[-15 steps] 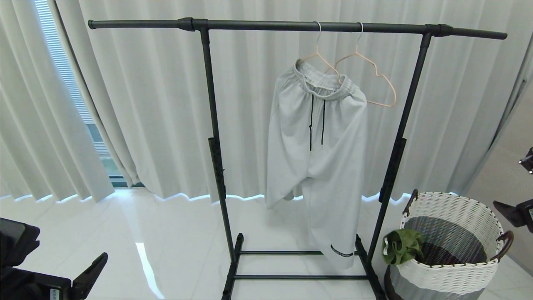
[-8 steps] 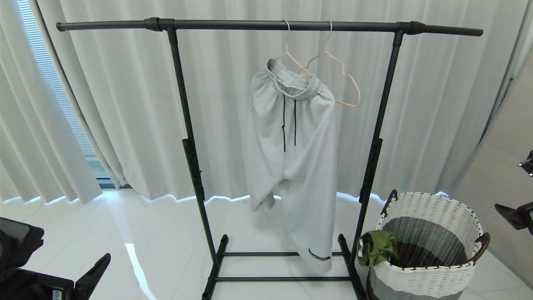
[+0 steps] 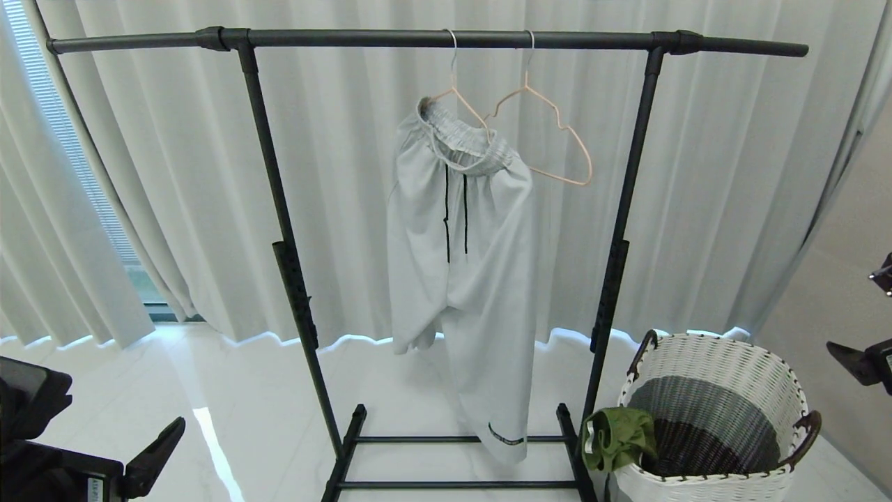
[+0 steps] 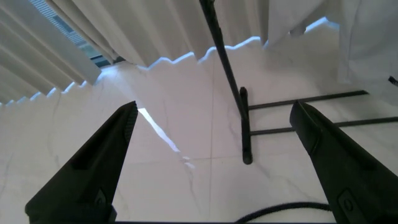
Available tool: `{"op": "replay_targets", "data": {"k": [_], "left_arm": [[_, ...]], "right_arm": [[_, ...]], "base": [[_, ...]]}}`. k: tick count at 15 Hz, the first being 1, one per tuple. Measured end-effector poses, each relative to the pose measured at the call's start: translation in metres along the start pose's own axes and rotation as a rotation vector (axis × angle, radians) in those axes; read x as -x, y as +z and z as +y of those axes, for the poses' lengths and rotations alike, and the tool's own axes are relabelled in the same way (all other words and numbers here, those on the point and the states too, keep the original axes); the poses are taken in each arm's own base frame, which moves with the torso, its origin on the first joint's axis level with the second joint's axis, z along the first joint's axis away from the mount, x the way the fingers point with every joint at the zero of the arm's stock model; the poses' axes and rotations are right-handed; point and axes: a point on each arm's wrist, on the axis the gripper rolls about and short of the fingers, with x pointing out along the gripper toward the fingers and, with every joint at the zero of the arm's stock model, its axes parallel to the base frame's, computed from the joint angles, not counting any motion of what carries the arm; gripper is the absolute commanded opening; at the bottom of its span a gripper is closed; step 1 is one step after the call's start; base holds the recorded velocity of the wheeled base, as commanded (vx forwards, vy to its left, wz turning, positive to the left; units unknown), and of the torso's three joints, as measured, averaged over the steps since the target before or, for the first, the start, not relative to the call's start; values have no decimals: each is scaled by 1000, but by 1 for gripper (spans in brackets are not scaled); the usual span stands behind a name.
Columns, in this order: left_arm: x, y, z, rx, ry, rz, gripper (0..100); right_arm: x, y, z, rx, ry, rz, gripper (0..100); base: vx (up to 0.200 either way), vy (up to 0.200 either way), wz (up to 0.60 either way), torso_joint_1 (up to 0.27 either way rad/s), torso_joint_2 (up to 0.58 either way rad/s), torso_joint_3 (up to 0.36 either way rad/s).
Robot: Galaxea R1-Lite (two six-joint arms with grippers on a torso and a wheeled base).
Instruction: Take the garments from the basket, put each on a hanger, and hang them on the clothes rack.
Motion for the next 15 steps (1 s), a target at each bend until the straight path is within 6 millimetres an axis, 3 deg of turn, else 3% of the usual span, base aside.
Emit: {"op": "replay_targets", "data": {"k": [8, 15], "left_arm": [[-16, 20, 4, 4, -1, 8, 100], [-28, 24, 3, -6, -16, 43, 100]], "right_arm": [[-2, -23, 19, 24, 171, 31, 100], [0, -53, 99, 12, 525, 199, 100]], "base": [[200, 0, 0, 2, 2, 4], [0, 0, 0, 0, 0, 0]]}}
